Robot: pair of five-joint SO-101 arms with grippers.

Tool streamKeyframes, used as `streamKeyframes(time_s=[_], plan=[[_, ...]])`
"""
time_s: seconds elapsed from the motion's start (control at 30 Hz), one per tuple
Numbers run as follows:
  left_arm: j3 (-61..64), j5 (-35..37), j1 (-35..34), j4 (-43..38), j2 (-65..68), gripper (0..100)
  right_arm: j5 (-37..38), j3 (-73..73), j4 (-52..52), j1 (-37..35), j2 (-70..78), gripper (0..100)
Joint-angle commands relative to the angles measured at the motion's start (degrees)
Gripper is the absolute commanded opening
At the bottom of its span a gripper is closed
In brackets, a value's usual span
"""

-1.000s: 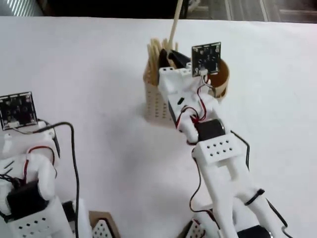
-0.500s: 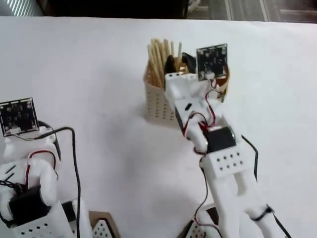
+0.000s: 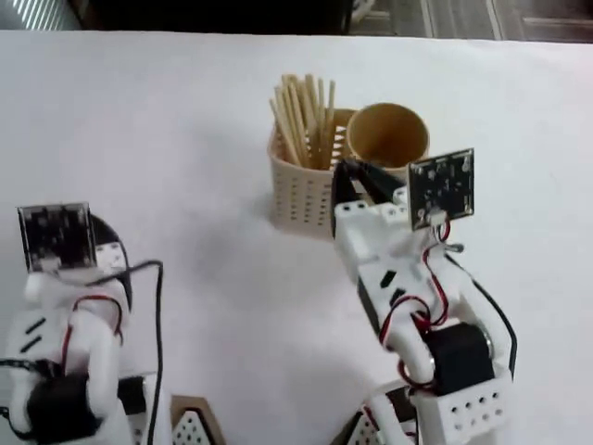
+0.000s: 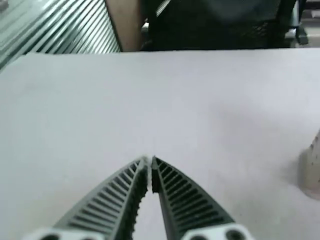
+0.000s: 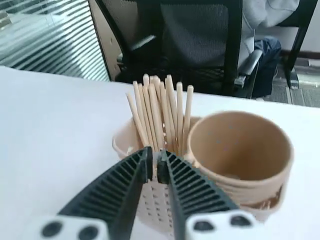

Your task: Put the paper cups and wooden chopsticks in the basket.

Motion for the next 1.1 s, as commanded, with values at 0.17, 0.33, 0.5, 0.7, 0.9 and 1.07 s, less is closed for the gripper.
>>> streamKeyframes(time_s=[0.17,0.33,0.5,0.7,0.9,1.07], plan=[[10.9,-2.64,8.92,-1.58,-15.78,4,0.44,12.48,4.62,3.82,-11.12,1.7],[16.88,-3.34,8.92,-3.52,-14.9,4,0.44,26.46,4.62,8.48,-22.73,1.7],[21.8,-3.25,9.19,-3.52,-14.9,4,0.44,38.95,4.79,11.47,-35.82,1.8],[33.49,-3.69,9.01,-3.52,-14.9,4,0.44,45.45,4.62,15.16,-34.24,2.0],[41.93,-3.69,8.84,-7.12,-14.9,4,0.44,54.15,4.88,15.43,-34.86,2.1],[42.29,-3.78,8.84,-7.82,-14.9,4,0.44,53.98,8.57,17.19,-34.86,2.1]])
